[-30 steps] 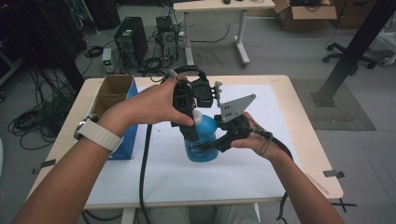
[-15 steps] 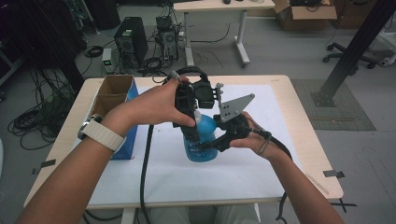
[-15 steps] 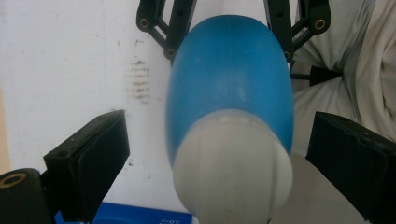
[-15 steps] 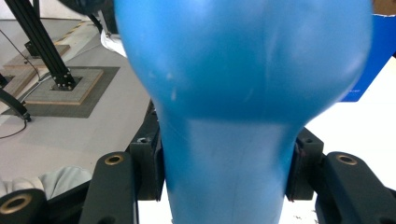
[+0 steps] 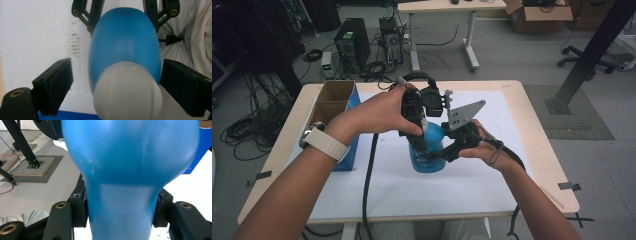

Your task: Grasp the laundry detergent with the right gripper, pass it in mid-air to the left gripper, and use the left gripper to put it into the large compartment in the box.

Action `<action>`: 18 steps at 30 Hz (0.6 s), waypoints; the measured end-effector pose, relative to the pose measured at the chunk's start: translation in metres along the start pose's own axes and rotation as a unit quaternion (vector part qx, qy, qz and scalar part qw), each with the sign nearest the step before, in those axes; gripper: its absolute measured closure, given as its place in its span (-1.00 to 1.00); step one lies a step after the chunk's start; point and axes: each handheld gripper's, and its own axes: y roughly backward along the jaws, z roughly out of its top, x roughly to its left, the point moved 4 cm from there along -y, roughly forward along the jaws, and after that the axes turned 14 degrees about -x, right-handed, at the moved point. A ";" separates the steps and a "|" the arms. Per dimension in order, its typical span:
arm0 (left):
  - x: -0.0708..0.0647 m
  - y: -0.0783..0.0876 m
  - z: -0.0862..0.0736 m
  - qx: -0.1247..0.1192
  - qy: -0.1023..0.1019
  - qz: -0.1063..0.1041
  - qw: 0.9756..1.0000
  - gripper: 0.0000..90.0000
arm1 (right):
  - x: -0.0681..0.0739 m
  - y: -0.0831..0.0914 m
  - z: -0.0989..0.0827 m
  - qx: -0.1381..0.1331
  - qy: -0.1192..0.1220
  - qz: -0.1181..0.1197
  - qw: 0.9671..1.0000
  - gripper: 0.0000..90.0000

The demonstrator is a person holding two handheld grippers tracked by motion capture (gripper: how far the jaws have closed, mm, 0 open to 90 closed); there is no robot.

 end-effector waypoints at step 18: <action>0.000 -0.004 -0.003 0.000 0.002 -0.006 1.000 -0.65 | 0.001 0.000 0.000 0.002 0.000 0.000 1.000 -0.02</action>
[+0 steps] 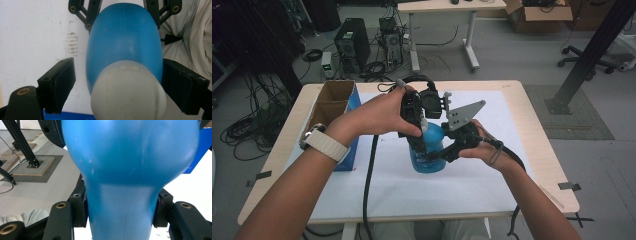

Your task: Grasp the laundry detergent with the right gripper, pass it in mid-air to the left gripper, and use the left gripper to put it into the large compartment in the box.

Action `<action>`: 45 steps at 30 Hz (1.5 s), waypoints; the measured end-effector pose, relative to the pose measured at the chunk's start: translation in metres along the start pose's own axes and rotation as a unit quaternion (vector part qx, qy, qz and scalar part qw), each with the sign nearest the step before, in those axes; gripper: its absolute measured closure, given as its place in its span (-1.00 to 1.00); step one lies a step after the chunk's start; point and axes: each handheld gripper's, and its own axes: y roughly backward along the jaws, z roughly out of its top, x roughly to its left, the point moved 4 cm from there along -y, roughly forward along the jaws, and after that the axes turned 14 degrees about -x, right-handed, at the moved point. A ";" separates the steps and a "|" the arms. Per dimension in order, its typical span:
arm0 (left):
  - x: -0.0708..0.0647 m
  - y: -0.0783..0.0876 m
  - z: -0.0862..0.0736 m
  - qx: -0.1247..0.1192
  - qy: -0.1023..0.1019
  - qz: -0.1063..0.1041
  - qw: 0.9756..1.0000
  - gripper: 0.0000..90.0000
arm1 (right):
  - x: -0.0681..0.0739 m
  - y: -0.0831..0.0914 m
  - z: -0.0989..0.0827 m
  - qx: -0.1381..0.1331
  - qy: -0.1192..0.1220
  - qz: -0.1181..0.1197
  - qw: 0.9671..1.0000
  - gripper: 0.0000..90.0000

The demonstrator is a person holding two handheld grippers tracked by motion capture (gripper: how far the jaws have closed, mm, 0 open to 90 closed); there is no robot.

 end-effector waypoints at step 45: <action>-0.001 0.001 -0.002 -0.003 -0.007 -0.009 1.000 -0.16 | 0.000 -0.002 0.000 -0.004 0.000 0.002 1.000 -0.02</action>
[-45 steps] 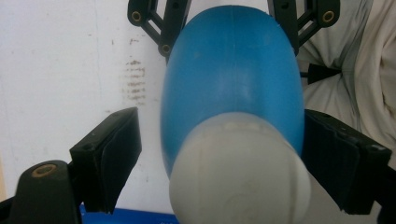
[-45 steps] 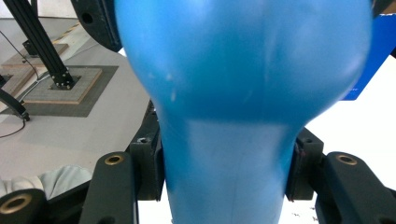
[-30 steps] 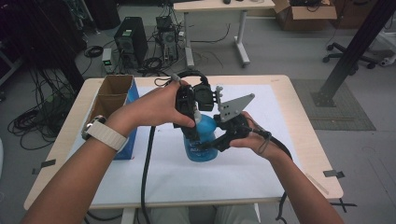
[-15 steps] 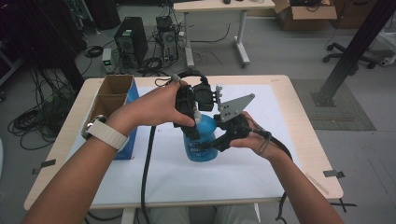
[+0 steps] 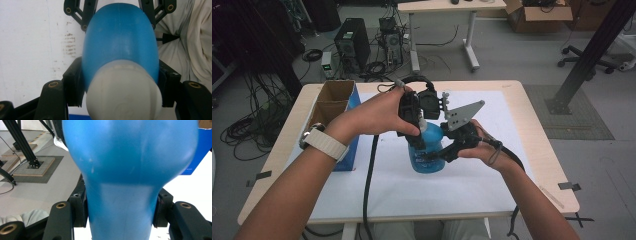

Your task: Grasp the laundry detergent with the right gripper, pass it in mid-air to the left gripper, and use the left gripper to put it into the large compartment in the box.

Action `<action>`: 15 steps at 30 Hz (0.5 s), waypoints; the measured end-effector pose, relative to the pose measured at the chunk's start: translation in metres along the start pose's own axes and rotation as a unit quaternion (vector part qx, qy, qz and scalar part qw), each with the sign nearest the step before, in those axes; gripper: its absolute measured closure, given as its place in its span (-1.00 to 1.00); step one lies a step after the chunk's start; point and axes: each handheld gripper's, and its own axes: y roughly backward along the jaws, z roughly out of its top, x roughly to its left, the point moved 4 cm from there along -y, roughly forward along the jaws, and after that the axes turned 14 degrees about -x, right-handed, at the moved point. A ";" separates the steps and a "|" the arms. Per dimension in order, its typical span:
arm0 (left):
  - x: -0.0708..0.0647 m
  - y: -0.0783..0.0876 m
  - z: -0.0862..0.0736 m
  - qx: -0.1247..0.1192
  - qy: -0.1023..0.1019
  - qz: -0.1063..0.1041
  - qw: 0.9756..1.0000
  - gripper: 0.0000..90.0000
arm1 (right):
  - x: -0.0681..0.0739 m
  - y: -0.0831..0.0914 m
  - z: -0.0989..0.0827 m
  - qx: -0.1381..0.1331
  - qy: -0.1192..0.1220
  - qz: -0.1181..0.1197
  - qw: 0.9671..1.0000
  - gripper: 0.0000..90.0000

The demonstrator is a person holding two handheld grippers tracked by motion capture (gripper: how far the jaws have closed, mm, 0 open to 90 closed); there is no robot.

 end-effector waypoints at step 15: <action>-0.004 0.003 0.003 0.009 -0.010 0.003 1.000 -0.16 | 0.003 -0.002 0.002 0.003 0.009 -0.003 1.000 -0.06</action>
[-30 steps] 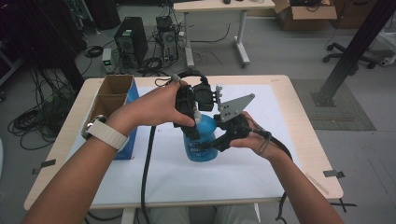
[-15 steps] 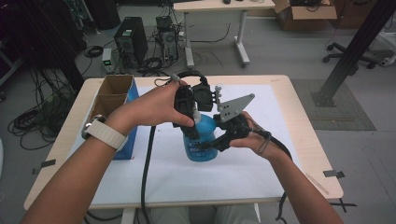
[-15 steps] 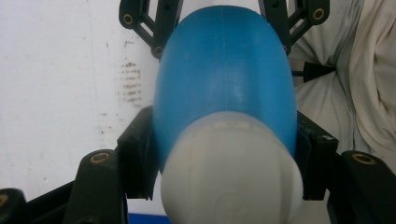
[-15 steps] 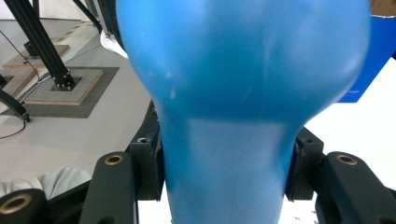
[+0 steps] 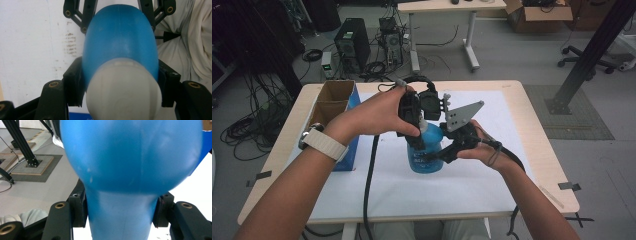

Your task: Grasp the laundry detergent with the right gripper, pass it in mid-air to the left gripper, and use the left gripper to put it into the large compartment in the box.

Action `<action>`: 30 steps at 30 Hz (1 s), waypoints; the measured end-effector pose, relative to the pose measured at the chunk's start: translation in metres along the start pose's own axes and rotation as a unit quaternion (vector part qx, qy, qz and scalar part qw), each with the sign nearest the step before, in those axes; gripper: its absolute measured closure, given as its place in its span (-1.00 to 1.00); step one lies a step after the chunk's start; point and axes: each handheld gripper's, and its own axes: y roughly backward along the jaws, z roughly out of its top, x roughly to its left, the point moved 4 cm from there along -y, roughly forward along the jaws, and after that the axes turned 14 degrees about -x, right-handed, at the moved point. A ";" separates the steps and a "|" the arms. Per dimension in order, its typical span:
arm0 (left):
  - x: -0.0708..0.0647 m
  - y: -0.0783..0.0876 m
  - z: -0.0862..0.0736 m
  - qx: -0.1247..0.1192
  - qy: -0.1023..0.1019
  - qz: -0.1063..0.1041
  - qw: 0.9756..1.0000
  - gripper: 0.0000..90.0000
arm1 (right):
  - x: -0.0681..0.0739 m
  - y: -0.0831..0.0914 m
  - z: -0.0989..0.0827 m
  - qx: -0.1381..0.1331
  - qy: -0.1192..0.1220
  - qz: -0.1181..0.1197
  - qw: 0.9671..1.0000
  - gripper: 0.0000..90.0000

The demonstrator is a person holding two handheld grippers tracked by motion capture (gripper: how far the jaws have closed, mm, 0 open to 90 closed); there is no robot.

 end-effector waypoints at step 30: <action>0.005 0.040 -0.005 0.026 0.066 0.035 0.997 -0.16 | -0.009 0.083 -0.009 0.107 -0.037 -0.143 0.983 -0.95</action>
